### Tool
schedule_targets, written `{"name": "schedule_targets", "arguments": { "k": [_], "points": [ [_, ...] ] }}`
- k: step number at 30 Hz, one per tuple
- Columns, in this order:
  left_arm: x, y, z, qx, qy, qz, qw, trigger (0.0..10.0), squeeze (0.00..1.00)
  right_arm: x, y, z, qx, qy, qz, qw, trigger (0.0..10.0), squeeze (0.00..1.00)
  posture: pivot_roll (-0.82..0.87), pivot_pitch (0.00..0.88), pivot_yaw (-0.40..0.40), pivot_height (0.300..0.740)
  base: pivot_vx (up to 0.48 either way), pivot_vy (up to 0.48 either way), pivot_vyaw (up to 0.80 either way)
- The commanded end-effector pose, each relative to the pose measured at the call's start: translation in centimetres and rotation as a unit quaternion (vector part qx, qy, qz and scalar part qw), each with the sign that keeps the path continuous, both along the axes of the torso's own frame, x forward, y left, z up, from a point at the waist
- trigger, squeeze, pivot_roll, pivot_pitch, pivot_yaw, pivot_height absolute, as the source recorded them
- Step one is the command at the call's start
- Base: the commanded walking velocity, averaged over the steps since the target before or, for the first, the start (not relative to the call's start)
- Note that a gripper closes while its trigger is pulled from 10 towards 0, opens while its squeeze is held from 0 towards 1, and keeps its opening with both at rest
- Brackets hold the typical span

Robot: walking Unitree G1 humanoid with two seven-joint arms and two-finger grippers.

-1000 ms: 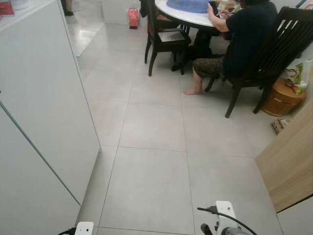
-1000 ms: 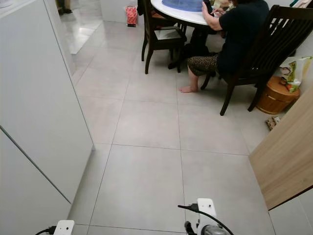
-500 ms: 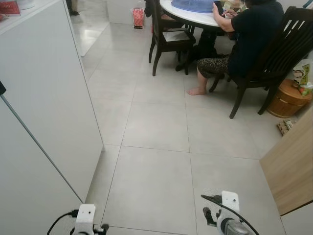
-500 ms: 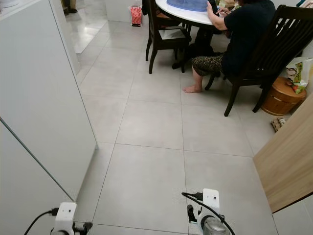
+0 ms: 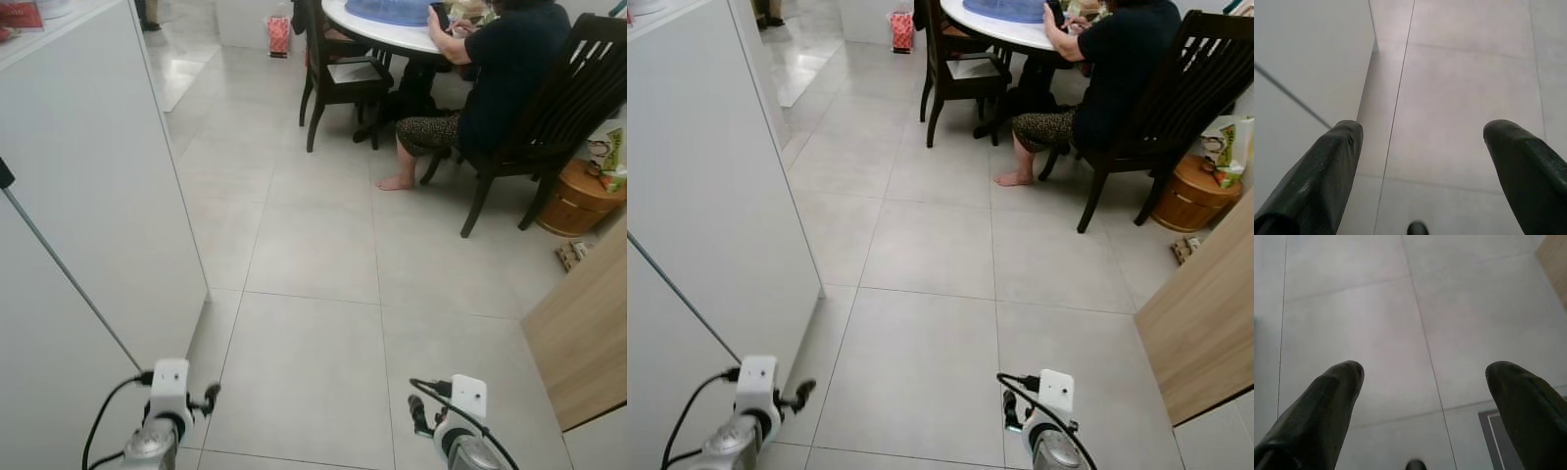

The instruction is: Restocking fridge

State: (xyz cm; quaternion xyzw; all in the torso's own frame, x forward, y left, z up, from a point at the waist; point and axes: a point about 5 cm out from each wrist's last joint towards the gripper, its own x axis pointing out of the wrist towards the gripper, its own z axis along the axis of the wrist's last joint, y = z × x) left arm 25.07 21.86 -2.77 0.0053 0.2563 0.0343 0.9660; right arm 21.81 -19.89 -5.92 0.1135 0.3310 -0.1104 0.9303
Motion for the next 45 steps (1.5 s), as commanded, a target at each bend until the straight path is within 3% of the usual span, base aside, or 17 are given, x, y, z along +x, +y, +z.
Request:
{"name": "schedule_targets", "arguments": {
  "k": [1, 3, 7, 8, 13, 15, 16, 17, 20, 29, 32, 38, 41, 43, 45],
  "points": [
    [-0.1, 0.1, -0.1, -0.010, -0.003, 0.012, 1.000, 10.0, 0.00, -0.1, -0.2, 0.1, 0.000, -0.012, -0.013, 1.000, 10.0, 0.00, -0.06, 0.000, -0.057, 0.740, 0.000, 0.000, 0.00],
    [1.3, 0.0, 1.2, -0.022, -0.039, 0.015, 0.999, 10.0, 0.00, 0.0, -0.5, 0.4, -0.013, -0.029, -0.019, 0.999, 10.0, 0.00, -0.06, 0.000, -0.061, 0.740, 0.000, 0.000, 0.00],
    [2.2, 0.0, 2.1, -0.024, -0.064, 0.015, 0.998, 10.0, 0.00, 0.1, -0.6, 0.6, -0.017, -0.044, -0.027, 0.999, 10.0, 0.00, -0.06, 0.000, -0.061, 0.740, 0.000, 0.000, 0.00],
    [3.7, -0.1, 3.6, -0.027, -0.098, 0.017, 0.995, 10.0, 0.00, 0.2, -0.6, 0.9, -0.026, -0.065, -0.032, 0.997, 10.0, 0.00, -0.07, 0.000, -0.050, 0.740, 0.000, 0.000, 0.00],
    [6.1, -0.6, 6.6, -0.030, -0.171, -0.002, 0.985, 10.0, 0.00, 0.0, -0.6, 1.2, -0.044, -0.094, -0.027, 0.994, 10.0, 0.00, -0.10, 0.000, -0.025, 0.740, 0.000, 0.000, 0.00],
    [6.7, -1.0, 7.7, -0.027, -0.201, -0.019, 0.979, 10.0, 0.00, 5.3, -3.9, 6.3, -0.083, -0.198, -0.024, 0.976, 10.0, 0.00, -0.11, 0.000, -0.013, 0.740, 0.000, 0.000, 0.00],
    [6.7, -1.2, 7.8, -0.026, -0.206, -0.023, 0.978, 10.0, 0.00, 6.7, -4.8, 8.2, -0.095, -0.231, -0.023, 0.968, 10.0, 0.00, -0.11, 0.000, -0.013, 0.740, 0.000, 0.000, 0.00],
    [6.7, -1.5, 8.0, -0.018, -0.216, -0.035, 0.975, 10.0, 0.00, 7.6, -5.3, 9.5, -0.105, -0.257, -0.022, 0.960, 10.0, 0.00, -0.12, 0.000, -0.005, 0.740, 0.000, 0.000, 0.00],
    [6.3, -1.3, 8.0, -0.012, -0.226, -0.035, 0.973, 10.0, 0.00, 7.3, -5.0, 9.6, -0.120, -0.269, -0.005, 0.956, 10.0, 0.00, -0.12, 0.000, 0.002, 0.740, 0.000, 0.000, 0.00],
    [3.4, -0.4, 7.2, 0.014, -0.248, -0.044, 0.968, 10.0, 0.00, 4.7, -4.8, 8.9, -0.161, -0.302, 0.028, 0.939, 10.0, 0.00, -0.13, 0.000, -0.024, 0.740, 0.000, 0.000, 0.00],
    [1.3, -0.1, 6.7, 0.018, -0.255, -0.038, 0.966, 10.0, 0.00, 2.4, -5.3, 8.6, -0.170, -0.313, 0.020, 0.934, 10.0, 0.00, -0.13, 0.000, -0.042, 0.740, 0.000, 0.000, 0.00],
    [-1.6, 0.8, 5.5, 0.030, -0.230, -0.018, 0.972, 10.0, 0.00, -2.3, -5.6, 5.4, -0.198, -0.241, 0.025, 0.950, 10.0, 0.00, -0.13, 0.000, -0.060, 0.740, 0.000, 0.000, 0.00],
    [-4.0, 1.6, 4.3, 0.038, -0.192, -0.012, 0.981, 10.0, 0.00, -5.8, -5.1, 3.6, -0.183, -0.195, 0.015, 0.963, 10.0, 0.00, -0.14, 0.000, -0.060, 0.740, 0.000, 0.000, 0.00],
    [-4.4, 1.6, 4.1, 0.038, -0.185, -0.012, 0.982, 10.0, 0.00, -6.4, -5.0, 3.3, -0.181, -0.186, 0.015, 0.966, 10.0, 0.00, -0.14, 0.000, -0.060, 0.740, 0.000, 0.000, 0.00],
    [-5.2, 2.1, 2.7, 0.052, -0.128, -0.019, 0.990, 10.0, 0.00, -8.7, -4.8, 1.3, -0.159, -0.121, 0.007, 0.980, 10.0, 0.00, -0.14, 0.000, -0.052, 0.740, 0.000, 0.000, 0.00]
  ]
}}
